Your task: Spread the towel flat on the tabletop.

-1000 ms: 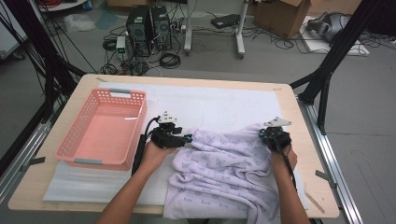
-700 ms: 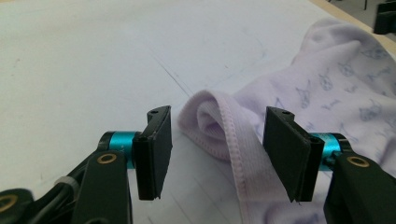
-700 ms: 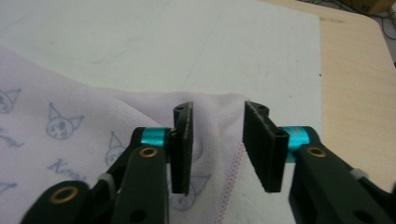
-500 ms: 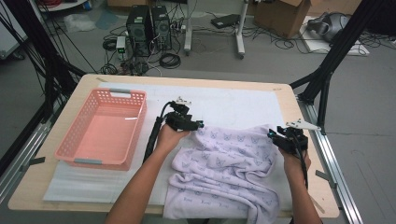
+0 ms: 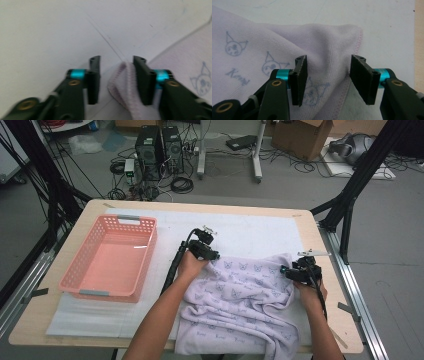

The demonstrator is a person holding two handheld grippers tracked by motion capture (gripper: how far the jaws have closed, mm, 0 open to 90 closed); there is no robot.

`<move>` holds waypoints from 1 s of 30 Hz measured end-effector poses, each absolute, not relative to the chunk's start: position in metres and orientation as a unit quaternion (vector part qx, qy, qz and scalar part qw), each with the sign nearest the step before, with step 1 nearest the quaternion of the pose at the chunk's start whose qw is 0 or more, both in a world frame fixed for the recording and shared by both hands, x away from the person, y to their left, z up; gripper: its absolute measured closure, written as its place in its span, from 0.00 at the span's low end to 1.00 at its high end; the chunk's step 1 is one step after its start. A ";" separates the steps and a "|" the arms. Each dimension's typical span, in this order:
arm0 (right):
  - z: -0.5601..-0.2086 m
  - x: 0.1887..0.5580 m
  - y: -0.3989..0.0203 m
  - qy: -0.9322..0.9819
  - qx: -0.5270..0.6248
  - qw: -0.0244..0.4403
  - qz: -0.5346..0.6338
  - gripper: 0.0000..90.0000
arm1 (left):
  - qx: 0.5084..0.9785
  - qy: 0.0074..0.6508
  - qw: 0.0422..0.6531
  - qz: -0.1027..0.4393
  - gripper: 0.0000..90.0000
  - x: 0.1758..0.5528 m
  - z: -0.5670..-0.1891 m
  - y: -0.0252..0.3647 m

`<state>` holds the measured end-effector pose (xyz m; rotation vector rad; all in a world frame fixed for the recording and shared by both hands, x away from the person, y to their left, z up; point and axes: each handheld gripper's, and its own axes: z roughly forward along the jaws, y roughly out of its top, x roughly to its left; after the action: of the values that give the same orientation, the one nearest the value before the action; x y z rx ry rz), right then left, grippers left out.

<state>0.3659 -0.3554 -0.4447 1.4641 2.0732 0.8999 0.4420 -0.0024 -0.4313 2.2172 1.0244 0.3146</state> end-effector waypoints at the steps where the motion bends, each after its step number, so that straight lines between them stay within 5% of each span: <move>1: -0.445 0.366 -0.355 0.752 0.527 0.225 0.326 0.56 | 0.856 0.379 0.327 0.131 0.86 0.440 -0.430 -0.005; 3: -0.444 0.366 -0.354 0.756 0.523 0.223 0.326 0.65 | 0.855 0.381 0.328 0.127 0.92 0.440 -0.429 -0.004; 6: -0.441 0.367 -0.355 0.769 0.508 0.199 0.334 0.93 | 0.841 0.400 0.341 0.129 0.94 0.444 -0.423 0.010; 10: -0.433 0.376 -0.350 0.772 0.489 0.198 0.353 0.95 | 0.789 0.430 0.407 0.163 0.95 0.453 -0.401 0.039; 24: -0.404 0.452 -0.327 0.710 0.503 0.236 0.434 0.96 | 0.702 0.466 0.483 0.240 0.95 0.503 -0.366 0.073; 25: -0.400 0.455 -0.327 0.701 0.505 0.252 0.436 0.94 | 0.695 0.474 0.485 0.240 0.91 0.504 -0.367 0.072; 27: -0.394 0.459 -0.327 0.681 0.519 0.286 0.430 0.80 | 0.702 0.489 0.469 0.220 0.59 0.504 -0.370 0.072; 30: -0.394 0.459 -0.338 0.667 0.548 0.273 0.425 0.68 | 0.717 0.488 0.456 0.203 0.50 0.496 -0.380 0.075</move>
<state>0.4589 -0.3376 -0.3944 1.4751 1.7936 1.1422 0.4960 0.0748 -0.3804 1.7675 1.2030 0.4996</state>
